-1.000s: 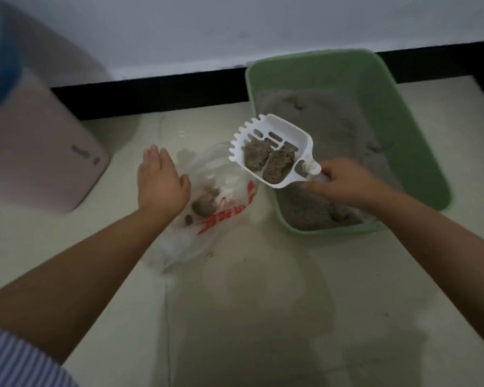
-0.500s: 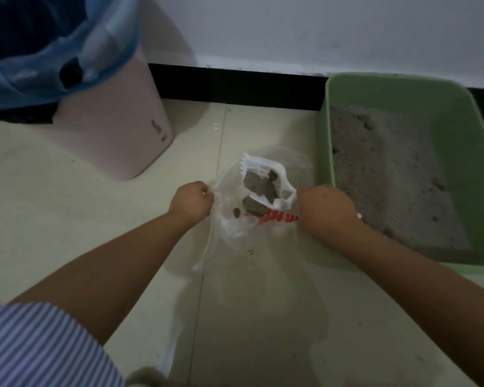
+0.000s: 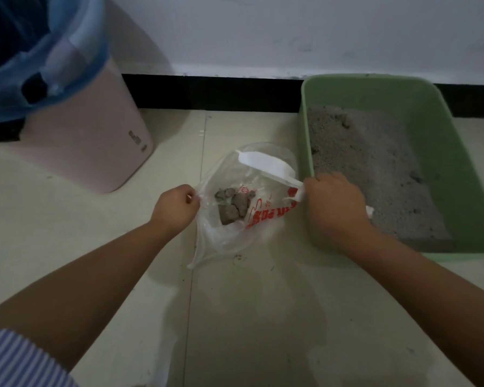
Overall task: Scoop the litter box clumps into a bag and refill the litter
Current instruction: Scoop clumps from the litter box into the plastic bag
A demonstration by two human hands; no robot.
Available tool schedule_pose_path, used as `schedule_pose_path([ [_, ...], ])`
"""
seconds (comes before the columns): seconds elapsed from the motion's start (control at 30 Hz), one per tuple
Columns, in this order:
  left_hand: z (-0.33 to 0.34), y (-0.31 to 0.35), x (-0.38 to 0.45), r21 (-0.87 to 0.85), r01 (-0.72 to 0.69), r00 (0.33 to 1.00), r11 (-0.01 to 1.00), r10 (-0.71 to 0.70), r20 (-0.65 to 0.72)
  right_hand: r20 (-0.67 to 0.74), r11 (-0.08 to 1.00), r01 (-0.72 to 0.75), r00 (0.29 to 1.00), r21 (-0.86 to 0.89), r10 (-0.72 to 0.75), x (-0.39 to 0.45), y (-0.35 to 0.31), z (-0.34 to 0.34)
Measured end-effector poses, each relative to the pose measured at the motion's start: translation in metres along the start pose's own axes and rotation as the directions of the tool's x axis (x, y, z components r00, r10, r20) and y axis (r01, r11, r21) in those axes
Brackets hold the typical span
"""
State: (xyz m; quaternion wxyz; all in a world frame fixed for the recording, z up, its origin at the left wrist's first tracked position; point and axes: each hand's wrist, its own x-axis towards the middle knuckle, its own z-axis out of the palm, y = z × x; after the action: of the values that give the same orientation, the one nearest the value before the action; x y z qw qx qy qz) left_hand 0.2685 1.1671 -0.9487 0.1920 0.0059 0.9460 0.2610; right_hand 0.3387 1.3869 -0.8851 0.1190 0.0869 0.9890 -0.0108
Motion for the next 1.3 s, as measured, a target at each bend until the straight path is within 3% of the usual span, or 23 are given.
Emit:
schedule_pose_path([
  [0.17,0.001,0.025,-0.014,0.186,-0.110,0.985,0.977,0.132,-0.112,0.077,0.913,-0.152,0.988,0.378,0.133,-0.003,0.042,-0.010],
  [0.23,0.004,0.049,-0.016,0.231,-0.197,0.968,0.953,0.227,-0.111,0.142,0.780,-0.224,0.974,0.584,0.174,-0.010,0.068,-0.017],
  [0.3,0.012,0.078,-0.017,0.257,-0.283,0.949,0.924,0.309,-0.067,0.238,0.676,-0.308,0.951,0.669,0.198,-0.017,0.094,-0.024],
  [0.37,0.025,0.112,-0.017,0.268,-0.344,0.932,0.900,0.361,-0.018,0.310,0.684,-0.386,0.920,0.619,0.239,-0.021,0.121,-0.026],
  [0.43,0.040,0.144,-0.014,0.271,-0.385,0.921,0.882,0.387,0.048,0.315,0.771,-0.425,0.900,0.474,0.303,-0.027,0.150,-0.022],
  [0.53,0.066,0.184,-0.012,0.234,-0.366,0.929,0.901,0.342,0.138,0.329,0.852,-0.458,0.869,0.254,0.370,-0.034,0.183,-0.021],
  [0.73,0.101,0.201,-0.005,0.266,-0.287,0.954,0.920,0.250,0.165,0.435,0.938,-0.319,0.832,-0.132,0.344,-0.031,0.204,-0.007],
  [0.87,0.110,0.194,-0.005,0.320,-0.303,0.952,0.898,0.273,0.135,0.442,0.960,-0.257,0.852,-0.111,0.279,-0.020,0.209,0.011],
  [1.07,0.115,0.195,-0.002,0.371,-0.338,0.941,0.865,0.313,0.127,0.358,0.928,-0.334,0.897,0.163,0.260,0.001,0.196,0.054],
  [1.3,0.120,0.195,0.003,0.363,-0.333,0.942,0.870,0.320,0.095,0.208,0.879,-0.302,0.949,0.369,0.238,0.051,0.170,0.075],
])
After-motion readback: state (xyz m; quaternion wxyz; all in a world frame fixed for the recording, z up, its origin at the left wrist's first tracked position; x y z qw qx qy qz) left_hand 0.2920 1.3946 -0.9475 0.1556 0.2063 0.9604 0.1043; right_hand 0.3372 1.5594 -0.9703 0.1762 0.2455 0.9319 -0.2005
